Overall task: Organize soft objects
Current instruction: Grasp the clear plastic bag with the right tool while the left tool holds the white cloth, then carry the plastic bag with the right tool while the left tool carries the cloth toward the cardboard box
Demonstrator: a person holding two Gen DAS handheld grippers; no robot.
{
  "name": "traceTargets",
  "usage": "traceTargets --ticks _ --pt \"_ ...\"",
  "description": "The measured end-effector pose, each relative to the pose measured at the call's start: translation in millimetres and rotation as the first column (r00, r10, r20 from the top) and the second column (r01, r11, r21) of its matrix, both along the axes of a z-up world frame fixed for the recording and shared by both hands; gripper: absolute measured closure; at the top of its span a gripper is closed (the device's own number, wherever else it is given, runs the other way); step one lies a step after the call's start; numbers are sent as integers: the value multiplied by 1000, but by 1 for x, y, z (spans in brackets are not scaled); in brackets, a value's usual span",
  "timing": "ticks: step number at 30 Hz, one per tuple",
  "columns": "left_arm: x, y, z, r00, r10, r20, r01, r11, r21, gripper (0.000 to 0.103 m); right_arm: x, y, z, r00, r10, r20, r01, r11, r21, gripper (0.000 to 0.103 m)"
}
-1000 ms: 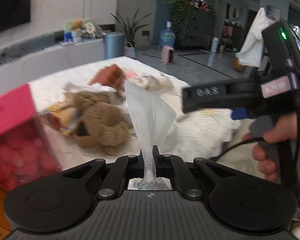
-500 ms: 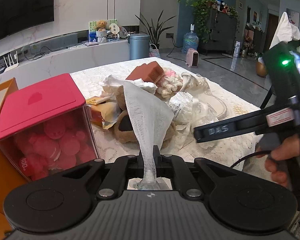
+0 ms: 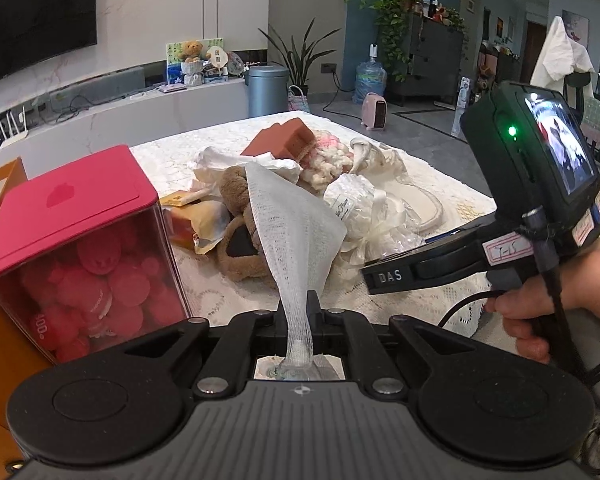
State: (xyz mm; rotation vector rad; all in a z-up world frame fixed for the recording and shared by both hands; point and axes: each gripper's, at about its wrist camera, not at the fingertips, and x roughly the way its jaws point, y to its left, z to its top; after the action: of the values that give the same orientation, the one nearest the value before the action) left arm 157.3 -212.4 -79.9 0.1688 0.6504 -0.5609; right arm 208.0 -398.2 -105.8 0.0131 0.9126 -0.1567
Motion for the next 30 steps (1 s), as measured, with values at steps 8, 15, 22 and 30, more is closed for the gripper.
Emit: traceTargets --ticks 8,15,22,30 --pt "-3 -4 5 1000 9 17 -10 1000 26 97 -10 -2 10 1000 -4 -3 4 999 44 69" --pt "-3 2 16 998 62 13 -63 998 31 97 -21 -3 25 999 14 35 -16 997 74 74" --pt "-11 2 31 993 111 33 -111 994 20 98 -38 -13 46 993 -28 116 15 994 105 75" --pt "-21 -2 53 988 133 81 -136 990 28 98 -55 -26 64 981 -55 186 24 986 166 75"
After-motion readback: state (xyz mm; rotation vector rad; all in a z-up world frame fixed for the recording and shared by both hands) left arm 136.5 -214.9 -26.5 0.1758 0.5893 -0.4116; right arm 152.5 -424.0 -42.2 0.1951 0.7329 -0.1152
